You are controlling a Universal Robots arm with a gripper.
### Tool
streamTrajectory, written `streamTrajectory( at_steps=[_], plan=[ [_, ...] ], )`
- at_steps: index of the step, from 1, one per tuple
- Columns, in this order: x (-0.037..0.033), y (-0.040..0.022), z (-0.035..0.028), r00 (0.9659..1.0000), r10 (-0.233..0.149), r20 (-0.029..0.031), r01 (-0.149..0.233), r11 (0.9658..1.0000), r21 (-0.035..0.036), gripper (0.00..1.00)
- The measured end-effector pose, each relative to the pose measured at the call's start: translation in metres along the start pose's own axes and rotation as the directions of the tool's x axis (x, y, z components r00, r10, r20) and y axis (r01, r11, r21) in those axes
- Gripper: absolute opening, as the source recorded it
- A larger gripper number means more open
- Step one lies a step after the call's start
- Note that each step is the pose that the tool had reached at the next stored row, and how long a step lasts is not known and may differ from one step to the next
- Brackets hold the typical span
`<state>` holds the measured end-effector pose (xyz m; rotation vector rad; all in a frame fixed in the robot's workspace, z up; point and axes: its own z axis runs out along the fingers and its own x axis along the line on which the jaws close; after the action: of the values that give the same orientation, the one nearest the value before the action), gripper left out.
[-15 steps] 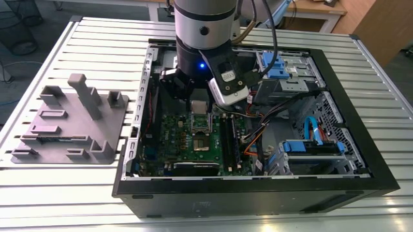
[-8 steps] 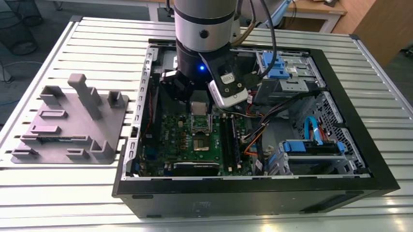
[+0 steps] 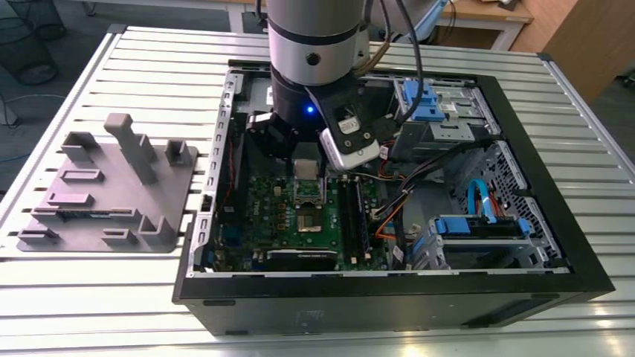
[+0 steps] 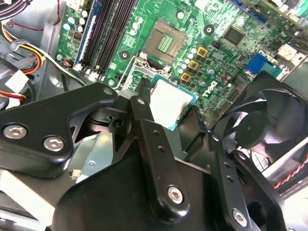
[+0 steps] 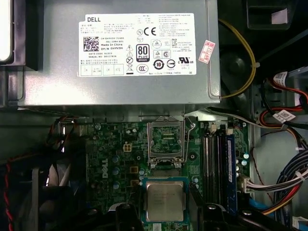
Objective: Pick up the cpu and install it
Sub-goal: 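Pick up the cpu and move it towards the insertion slot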
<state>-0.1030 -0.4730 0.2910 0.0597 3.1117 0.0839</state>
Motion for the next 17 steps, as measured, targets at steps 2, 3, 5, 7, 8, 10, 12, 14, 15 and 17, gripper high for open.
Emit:
streamTrajectory(
  at_steps=[2,3,5,7,8,10,12,14,15,17],
  plan=[
    [0.0001,-0.0001,0.0019,1.0000,0.000,0.0000,0.000,1.0000,0.0000,0.47],
    [0.0001,-0.0002,0.0032,1.0000,0.000,0.0000,0.000,1.0000,0.0001,0.47],
    [0.0002,-0.0007,0.0059,1.0000,0.000,0.0000,0.000,1.0000,0.0001,0.47],
    [0.0003,-0.0015,0.0091,1.0000,0.000,0.0000,0.000,1.0000,0.0001,0.47],
    [0.0003,-0.0019,0.0106,1.0000,0.000,0.0000,0.000,1.0000,0.0001,0.47],
    [0.0003,-0.0029,0.0138,1.0000,0.000,0.0000,0.000,1.0000,0.0001,0.47],
    [0.0003,-0.0041,0.0169,1.0000,0.000,0.0000,0.000,1.0000,0.0001,0.47],
    [0.0004,-0.0053,0.0200,1.0000,0.000,0.0000,0.000,1.0000,0.0001,0.47],
    [0.0004,-0.0059,0.0216,1.0000,0.000,0.0000,0.000,1.0000,0.0001,0.47],
    [0.0001,-0.0066,0.0245,1.0000,0.000,0.0001,0.000,1.0000,0.0000,0.47]
  ],
)
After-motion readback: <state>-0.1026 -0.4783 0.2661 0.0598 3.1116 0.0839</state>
